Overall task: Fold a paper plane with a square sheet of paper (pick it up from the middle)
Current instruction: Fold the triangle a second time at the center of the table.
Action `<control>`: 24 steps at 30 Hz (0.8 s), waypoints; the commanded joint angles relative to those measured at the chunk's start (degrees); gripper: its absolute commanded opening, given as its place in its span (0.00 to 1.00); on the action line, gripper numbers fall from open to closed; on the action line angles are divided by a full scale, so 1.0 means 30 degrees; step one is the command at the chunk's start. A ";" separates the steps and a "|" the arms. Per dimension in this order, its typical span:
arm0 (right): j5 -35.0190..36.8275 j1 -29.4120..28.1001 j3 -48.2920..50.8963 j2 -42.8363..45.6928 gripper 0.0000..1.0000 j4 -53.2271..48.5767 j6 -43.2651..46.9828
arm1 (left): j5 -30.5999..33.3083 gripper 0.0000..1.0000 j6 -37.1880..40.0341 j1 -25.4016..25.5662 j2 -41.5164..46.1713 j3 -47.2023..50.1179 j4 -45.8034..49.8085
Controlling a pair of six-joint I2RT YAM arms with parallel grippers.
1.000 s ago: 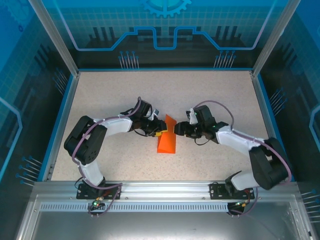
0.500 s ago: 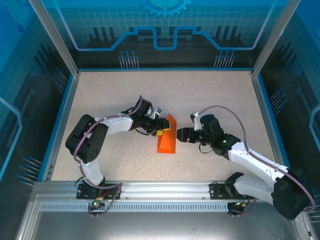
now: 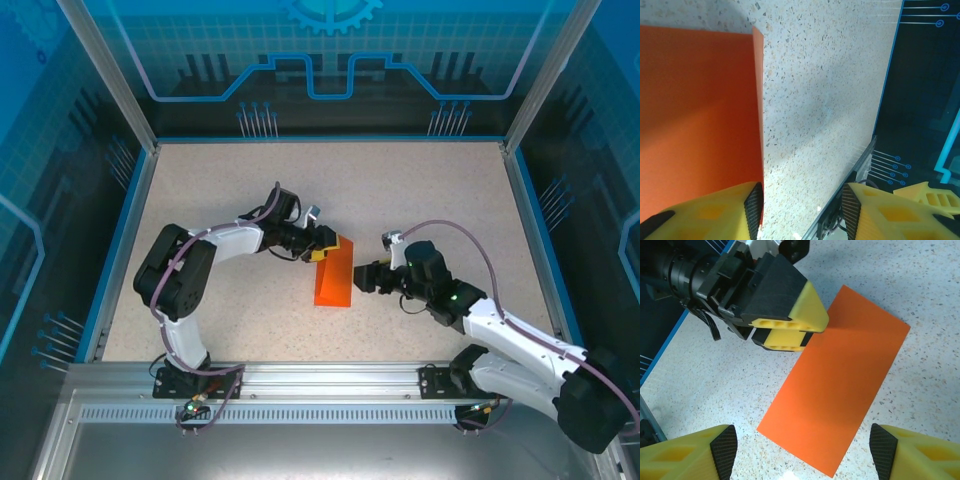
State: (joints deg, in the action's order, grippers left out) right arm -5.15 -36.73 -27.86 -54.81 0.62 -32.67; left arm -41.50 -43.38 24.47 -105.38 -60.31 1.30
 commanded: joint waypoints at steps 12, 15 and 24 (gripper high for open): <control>0.2316 -0.3920 -0.3469 -0.3927 0.71 -0.3532 0.2057 | 0.0277 0.40 -0.0954 0.1042 0.0321 0.2014 -0.0201; 0.4471 -0.5348 -0.4405 -0.5116 0.68 -0.4652 0.2566 | 0.0987 0.38 -0.1047 0.1043 0.0594 0.2099 0.0220; 0.8517 -0.8999 -0.7387 -0.9790 0.68 -0.6340 0.3277 | 0.0868 0.30 -0.1230 0.1041 0.0556 0.1823 0.0470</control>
State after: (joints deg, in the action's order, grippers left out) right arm 13.58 -60.88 -47.79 -81.67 -14.61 -24.29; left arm -38.96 -46.54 27.66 -105.38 -54.50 1.39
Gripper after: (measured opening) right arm 0.673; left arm 0.306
